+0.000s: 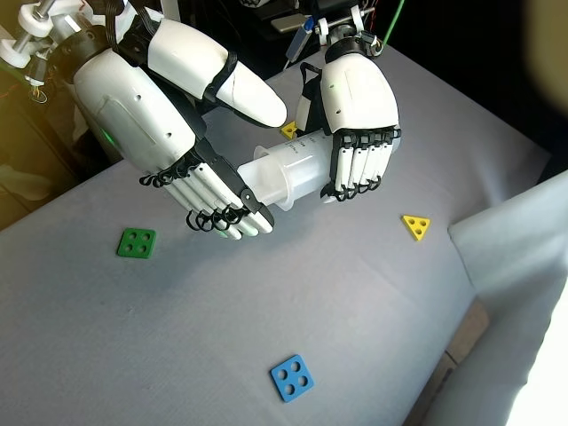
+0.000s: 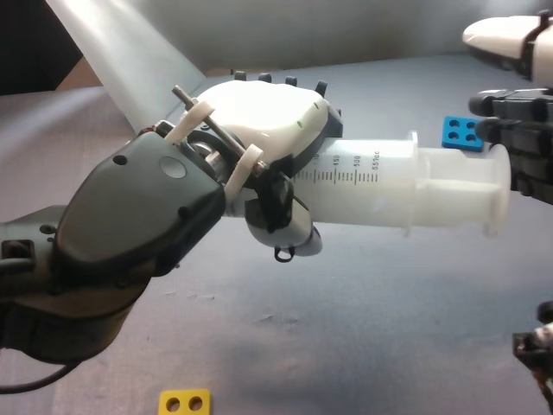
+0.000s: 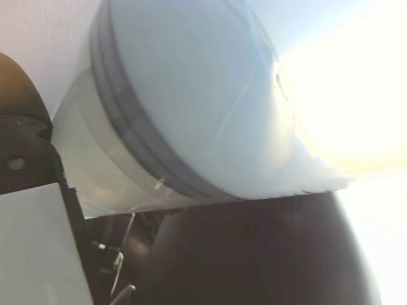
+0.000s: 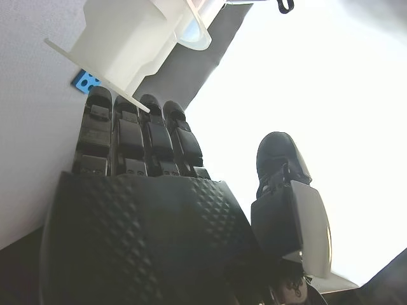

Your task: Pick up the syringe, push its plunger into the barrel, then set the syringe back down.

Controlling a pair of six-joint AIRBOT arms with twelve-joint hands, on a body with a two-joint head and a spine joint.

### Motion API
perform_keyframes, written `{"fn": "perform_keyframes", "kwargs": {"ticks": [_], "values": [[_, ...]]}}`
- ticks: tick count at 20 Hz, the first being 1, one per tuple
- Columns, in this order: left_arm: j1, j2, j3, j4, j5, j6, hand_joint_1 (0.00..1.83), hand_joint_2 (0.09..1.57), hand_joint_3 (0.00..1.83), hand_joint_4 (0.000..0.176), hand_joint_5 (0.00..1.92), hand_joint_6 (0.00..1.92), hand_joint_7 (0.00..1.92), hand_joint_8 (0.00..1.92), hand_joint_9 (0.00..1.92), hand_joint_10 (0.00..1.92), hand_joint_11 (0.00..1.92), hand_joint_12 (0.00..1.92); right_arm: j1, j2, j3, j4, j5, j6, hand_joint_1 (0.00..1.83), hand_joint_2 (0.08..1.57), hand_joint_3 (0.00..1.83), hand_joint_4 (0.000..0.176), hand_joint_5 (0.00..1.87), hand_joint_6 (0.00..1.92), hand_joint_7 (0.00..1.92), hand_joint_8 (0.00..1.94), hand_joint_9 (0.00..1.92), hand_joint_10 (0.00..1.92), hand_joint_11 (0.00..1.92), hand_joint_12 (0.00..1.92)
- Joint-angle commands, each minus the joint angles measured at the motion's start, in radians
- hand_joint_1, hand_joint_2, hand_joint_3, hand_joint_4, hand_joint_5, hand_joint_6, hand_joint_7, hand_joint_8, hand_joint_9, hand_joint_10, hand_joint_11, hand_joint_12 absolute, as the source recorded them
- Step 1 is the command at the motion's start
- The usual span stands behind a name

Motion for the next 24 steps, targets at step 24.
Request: {"fn": "perform_keyframes", "kwargs": {"ticks": [24], "values": [[-0.028, -0.002, 0.003, 0.082, -0.037, -0.029, 1.37, 1.12, 0.0, 0.0, 0.88, 1.13, 0.97, 0.95, 0.91, 1.18, 0.76, 0.95, 0.067, -0.355, 0.177, -0.094, 0.091, -0.012, 0.0, 1.18, 0.0, 0.0, 0.06, 0.0, 0.03, 0.0, 0.01, 0.0, 0.0, 0.0]]}}
